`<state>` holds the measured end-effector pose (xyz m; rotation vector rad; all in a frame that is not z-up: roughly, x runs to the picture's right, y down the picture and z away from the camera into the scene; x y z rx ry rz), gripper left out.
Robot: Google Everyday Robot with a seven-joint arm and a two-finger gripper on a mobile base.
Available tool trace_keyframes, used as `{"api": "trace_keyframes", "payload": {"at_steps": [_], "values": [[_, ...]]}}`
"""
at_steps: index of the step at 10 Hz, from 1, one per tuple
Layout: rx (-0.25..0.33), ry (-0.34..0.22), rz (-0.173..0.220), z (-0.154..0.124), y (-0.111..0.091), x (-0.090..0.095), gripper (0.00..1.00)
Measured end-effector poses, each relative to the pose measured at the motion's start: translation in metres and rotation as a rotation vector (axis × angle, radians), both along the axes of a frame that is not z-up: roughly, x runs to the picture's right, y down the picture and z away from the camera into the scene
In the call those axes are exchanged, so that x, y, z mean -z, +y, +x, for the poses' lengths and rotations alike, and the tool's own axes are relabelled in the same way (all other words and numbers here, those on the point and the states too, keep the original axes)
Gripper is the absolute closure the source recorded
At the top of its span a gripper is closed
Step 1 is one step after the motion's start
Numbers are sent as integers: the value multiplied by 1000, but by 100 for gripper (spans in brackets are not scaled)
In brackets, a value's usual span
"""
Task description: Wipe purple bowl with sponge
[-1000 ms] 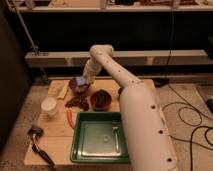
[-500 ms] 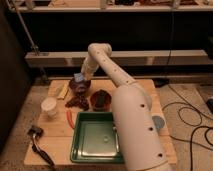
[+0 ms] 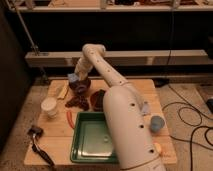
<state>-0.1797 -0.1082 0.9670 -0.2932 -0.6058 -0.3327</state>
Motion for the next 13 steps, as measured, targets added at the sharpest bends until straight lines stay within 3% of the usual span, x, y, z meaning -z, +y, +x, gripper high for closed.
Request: {"api": "trace_keyframes", "payload": {"at_steps": [3,7,11,13], "values": [[13,-36,-18,-11,21,0,100],[-2,-29,-30,10,37,8,100],[-46,3,-25,39,36,11,100],[-68,1,-10,41,23,11,100]]}}
